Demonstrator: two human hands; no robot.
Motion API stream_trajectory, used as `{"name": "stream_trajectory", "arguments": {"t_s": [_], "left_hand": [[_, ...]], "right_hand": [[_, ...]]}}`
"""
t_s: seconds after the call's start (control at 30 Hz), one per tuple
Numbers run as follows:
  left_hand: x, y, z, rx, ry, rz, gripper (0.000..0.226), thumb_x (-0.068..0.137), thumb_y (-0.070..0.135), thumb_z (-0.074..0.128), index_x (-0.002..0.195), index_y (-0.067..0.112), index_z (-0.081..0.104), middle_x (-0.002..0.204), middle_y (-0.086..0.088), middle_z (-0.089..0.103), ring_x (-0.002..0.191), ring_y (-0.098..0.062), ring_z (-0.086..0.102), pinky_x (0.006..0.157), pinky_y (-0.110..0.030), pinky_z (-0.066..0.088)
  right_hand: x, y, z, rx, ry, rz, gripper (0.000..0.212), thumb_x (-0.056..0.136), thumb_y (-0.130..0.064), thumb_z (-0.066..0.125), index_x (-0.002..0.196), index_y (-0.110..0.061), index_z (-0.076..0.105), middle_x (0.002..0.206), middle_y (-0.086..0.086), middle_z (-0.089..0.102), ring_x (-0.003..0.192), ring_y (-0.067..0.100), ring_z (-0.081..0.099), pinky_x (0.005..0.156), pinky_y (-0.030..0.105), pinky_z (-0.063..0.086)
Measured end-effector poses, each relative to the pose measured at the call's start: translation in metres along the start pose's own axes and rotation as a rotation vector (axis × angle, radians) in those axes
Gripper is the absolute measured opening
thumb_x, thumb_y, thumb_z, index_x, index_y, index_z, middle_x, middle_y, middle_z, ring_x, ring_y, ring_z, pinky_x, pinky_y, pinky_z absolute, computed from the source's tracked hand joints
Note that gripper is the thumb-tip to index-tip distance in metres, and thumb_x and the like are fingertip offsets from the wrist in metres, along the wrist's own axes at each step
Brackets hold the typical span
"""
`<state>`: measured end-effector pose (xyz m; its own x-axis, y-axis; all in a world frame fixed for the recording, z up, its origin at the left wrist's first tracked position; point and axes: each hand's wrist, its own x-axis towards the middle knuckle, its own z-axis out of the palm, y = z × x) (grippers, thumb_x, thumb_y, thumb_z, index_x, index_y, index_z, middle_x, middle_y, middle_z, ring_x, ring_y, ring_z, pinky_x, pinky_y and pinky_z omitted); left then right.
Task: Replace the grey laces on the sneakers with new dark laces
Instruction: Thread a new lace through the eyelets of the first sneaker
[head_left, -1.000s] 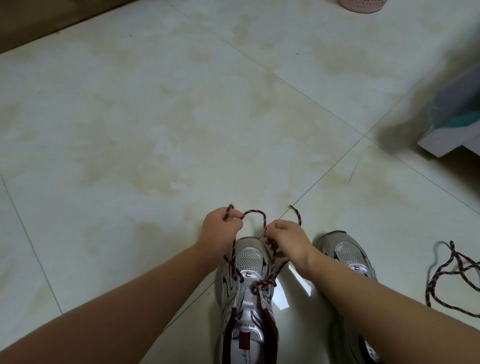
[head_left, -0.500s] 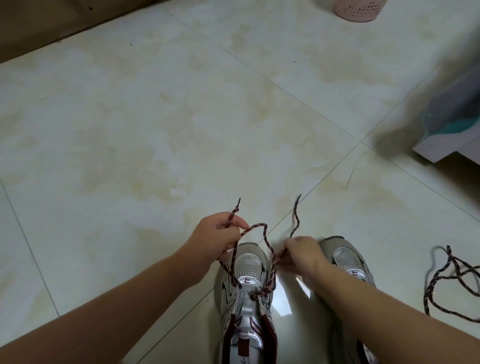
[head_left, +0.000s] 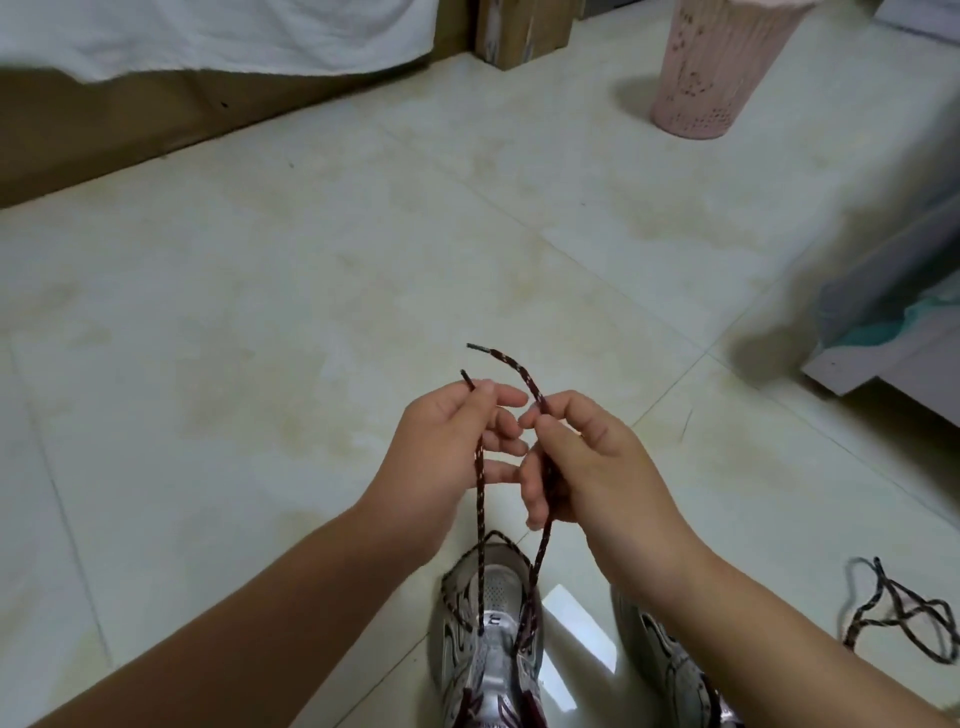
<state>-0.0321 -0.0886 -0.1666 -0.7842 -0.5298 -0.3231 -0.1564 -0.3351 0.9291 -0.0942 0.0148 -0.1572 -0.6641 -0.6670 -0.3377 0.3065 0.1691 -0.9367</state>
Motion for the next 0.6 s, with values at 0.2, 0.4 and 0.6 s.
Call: {"name": "stream_trajectory", "arguments": {"t_s": [0.2,0.4,0.6], "left_hand": [[-0.002,0.003,0.002,0.025,-0.035,0.032,0.029,0.097,0.023,0.04,0.092,0.024,0.068,0.09,-0.002,0.069,0.091,-0.014,0.064,0.088,-0.033,0.052],[-0.004,0.012,0.003,0.005,-0.092,0.074,0.03,0.097,0.017,0.038,0.083,0.013,0.064,0.08,-0.003,0.073,0.082,-0.019,0.065,0.076,-0.024,0.05],[-0.006,0.027,-0.001,0.032,-0.1,0.111,0.033,0.1,0.014,0.033,0.085,0.011,0.062,0.069,-0.003,0.071,0.076,-0.018,0.07,0.082,-0.027,0.056]], "right_hand": [[-0.009,0.0,0.004,-0.169,-0.014,-0.035,0.026,0.096,-0.011,0.039,0.075,-0.021,0.052,0.045,0.005,0.049,0.034,0.016,0.039,0.042,0.023,0.034],[-0.007,0.003,0.005,-0.11,-0.114,0.061,0.021,0.094,-0.006,0.038,0.083,-0.008,0.056,0.046,0.007,0.053,0.037,0.017,0.044,0.043,0.024,0.038],[0.016,0.057,-0.014,-0.267,-0.091,0.176,0.036,0.089,0.004,0.033,0.09,-0.009,0.067,0.091,0.006,0.066,0.082,0.014,0.058,0.076,0.018,0.048]]}}
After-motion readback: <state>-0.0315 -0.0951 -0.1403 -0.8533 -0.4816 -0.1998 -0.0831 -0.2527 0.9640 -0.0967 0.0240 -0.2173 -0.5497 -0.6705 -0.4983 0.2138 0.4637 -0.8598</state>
